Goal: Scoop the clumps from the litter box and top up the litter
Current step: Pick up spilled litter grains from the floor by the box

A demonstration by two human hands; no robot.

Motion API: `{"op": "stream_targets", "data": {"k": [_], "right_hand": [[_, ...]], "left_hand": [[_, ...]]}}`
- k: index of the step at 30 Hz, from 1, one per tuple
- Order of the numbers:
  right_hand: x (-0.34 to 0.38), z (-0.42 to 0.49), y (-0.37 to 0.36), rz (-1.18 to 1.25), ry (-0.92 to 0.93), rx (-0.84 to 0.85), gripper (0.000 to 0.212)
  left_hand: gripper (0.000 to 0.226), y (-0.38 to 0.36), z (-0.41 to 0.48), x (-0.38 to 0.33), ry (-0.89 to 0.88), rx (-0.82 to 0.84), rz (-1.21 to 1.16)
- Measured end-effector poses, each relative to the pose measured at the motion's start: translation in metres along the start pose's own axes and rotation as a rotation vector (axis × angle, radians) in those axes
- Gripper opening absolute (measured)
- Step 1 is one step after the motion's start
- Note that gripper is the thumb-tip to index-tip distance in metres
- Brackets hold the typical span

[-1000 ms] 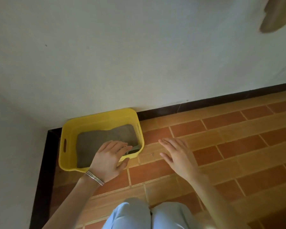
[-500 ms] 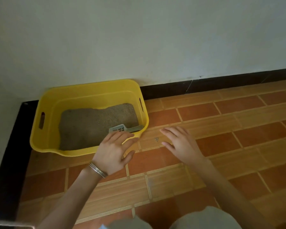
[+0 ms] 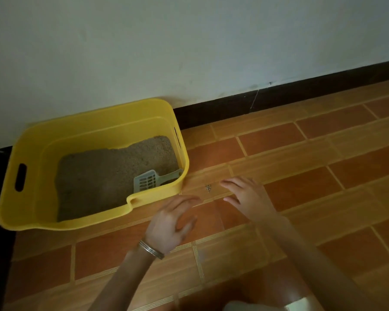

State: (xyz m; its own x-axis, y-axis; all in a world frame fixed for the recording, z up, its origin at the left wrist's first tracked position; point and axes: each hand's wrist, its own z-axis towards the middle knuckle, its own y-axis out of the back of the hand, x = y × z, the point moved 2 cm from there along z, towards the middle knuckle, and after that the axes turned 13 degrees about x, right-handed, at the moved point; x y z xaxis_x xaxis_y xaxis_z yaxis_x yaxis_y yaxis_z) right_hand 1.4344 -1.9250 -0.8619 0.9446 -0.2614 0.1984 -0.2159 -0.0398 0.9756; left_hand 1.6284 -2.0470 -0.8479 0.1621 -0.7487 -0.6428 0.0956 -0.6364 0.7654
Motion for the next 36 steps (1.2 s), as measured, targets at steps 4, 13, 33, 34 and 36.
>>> {"op": "stream_targets", "data": {"k": [4, 13, 33, 34, 36], "right_hand": [[-0.009, 0.024, -0.03, 0.068, 0.041, 0.138, 0.043], [-0.016, 0.058, -0.081, 0.11, -0.011, 0.263, 0.049], [-0.028, 0.082, -0.114, 0.339, 0.026, -0.003, 0.008], [-0.027, 0.082, -0.113, 0.305, 0.022, -0.003, 0.006], [-0.024, 0.082, -0.113, 0.207, 0.002, 0.008, 0.004]], "left_hand": [[0.041, -0.029, 0.006, 0.015, 0.098, -0.069, -0.352], [0.049, -0.08, 0.027, 0.055, 0.447, -0.233, -1.412], [0.04, -0.101, 0.031, 0.075, 0.61, -0.323, -2.18], [0.04, -0.102, 0.031, 0.076, 0.608, -0.314, -2.188], [0.04, -0.104, 0.031, 0.077, 0.608, -0.298, -2.197]]}}
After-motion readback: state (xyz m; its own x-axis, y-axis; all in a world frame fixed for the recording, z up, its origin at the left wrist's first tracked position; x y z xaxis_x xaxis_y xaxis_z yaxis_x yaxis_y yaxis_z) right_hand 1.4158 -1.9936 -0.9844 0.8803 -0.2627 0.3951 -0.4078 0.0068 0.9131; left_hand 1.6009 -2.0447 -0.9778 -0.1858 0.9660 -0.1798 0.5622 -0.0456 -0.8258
